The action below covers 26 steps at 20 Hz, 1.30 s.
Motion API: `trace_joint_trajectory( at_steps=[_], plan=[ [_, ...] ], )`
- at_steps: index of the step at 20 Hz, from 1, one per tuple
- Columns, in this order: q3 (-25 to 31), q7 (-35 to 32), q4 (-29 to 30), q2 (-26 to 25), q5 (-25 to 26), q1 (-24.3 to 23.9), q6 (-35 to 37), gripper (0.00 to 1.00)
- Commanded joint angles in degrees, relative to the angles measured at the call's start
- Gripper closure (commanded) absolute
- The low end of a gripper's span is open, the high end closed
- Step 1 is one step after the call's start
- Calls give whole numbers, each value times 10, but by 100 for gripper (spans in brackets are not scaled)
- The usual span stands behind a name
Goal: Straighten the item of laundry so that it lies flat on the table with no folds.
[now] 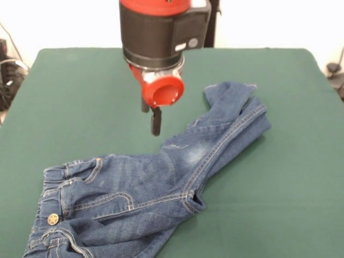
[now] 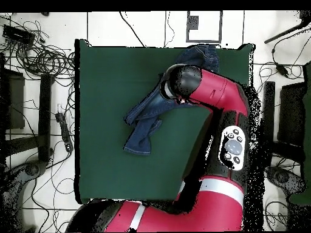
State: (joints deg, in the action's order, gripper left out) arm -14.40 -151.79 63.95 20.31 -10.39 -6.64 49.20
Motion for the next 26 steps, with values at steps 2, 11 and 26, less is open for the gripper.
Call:
trace_joint_trajectory(
  at_steps=[2,11,26],
  plan=[
    [12,-85,-28,-37,-8,-6,3,0],
    [13,-63,-104,-71,-2,-25,37,0],
    [16,-79,-84,-86,2,-26,8,0]
  ],
)
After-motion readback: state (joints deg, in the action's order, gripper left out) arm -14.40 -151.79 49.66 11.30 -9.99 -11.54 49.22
